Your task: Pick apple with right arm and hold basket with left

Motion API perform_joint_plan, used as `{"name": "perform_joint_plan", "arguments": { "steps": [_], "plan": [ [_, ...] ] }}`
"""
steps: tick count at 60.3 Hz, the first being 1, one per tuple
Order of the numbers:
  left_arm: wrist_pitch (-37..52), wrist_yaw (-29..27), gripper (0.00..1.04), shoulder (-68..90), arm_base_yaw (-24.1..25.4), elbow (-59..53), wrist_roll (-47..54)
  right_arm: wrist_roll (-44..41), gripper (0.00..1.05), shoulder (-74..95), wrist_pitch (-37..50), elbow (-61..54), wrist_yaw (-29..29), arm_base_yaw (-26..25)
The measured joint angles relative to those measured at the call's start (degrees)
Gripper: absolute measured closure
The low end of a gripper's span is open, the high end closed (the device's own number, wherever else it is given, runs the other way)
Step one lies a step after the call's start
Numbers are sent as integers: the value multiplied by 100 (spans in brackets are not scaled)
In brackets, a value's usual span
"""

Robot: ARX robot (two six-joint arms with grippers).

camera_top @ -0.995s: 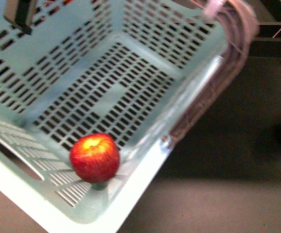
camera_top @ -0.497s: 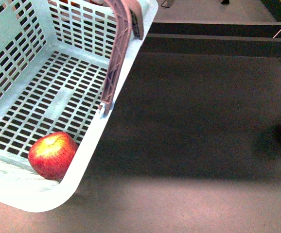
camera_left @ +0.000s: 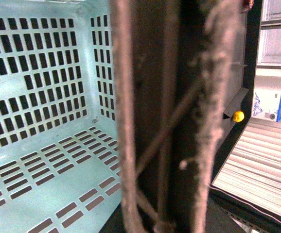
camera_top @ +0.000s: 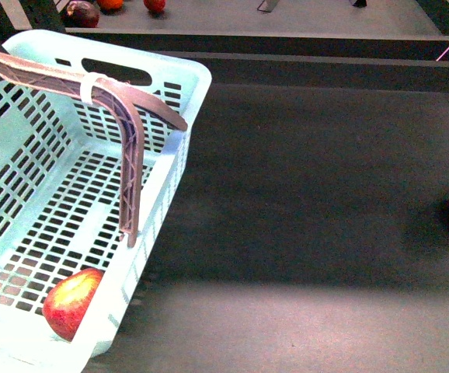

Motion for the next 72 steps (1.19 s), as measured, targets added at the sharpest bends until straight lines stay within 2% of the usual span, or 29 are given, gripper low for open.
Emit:
{"name": "perform_joint_plan", "arguments": {
  "steps": [35,45,51,58,61,72],
  "plan": [
    [-289,-254,97,-210,-33,-601,-358,0,9,0,0,0,0,0],
    [-739,-531,58,-706,-122,-708,-739,0,9,0,0,0,0,0],
    [-1257,-885,32,-1222,-289,-758,-1025,0,9,0,0,0,0,0],
    [-1582,-1283,11,-1858,-483,-852,-1309,0,9,0,0,0,0,0],
    [-1775,-1451,5,-2155,-588,-848,-1342,0,9,0,0,0,0,0],
    [-2232,-1725,7,-2450,-909,-516,-1414,0,9,0,0,0,0,0]
  ]
}}
